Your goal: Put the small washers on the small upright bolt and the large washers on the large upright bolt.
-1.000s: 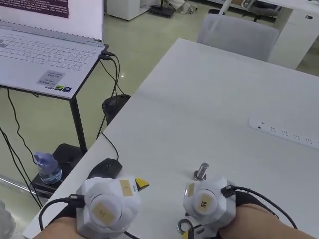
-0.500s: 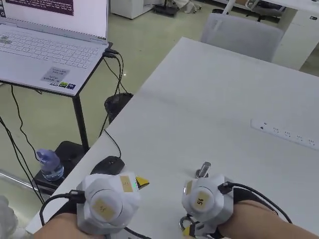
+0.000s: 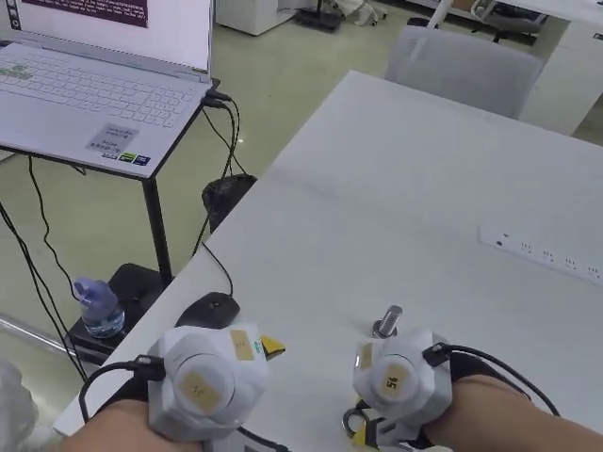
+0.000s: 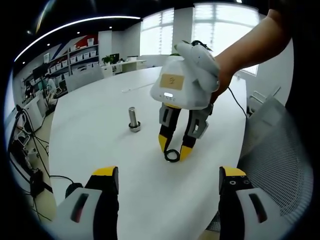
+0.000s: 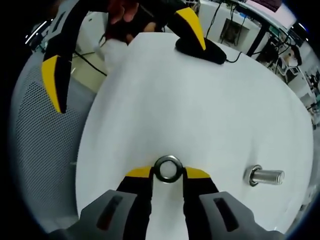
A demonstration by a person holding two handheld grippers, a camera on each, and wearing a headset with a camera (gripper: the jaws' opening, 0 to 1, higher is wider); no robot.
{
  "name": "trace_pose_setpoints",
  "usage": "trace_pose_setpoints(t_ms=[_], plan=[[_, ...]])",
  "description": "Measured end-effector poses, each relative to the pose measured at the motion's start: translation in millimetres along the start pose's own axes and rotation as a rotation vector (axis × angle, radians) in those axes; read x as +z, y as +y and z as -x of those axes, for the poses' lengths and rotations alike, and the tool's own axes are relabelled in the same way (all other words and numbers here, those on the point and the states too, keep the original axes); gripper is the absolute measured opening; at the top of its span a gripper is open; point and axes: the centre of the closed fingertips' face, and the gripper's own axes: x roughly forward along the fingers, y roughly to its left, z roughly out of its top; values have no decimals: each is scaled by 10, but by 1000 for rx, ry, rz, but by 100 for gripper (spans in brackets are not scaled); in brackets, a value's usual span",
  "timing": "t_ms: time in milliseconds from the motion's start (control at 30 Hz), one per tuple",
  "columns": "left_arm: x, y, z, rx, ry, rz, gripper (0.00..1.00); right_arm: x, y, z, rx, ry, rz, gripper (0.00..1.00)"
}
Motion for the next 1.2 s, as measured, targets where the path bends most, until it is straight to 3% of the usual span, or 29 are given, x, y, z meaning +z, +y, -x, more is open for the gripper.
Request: trace_pose_setpoints(t_ms=[200, 533, 933, 1200], plan=[[31, 20, 18, 4, -4, 0, 81, 7, -10, 16, -1, -8, -53, 21], [49, 12, 5, 3, -12, -1, 82, -23, -32, 84, 11, 5, -63, 21], [102, 18, -24, -2, -53, 20, 83, -126, -250, 483, -7, 8, -120, 21], [120, -16, -46, -9, -41, -17, 84, -178, -470, 811, -45, 10, -154, 21]])
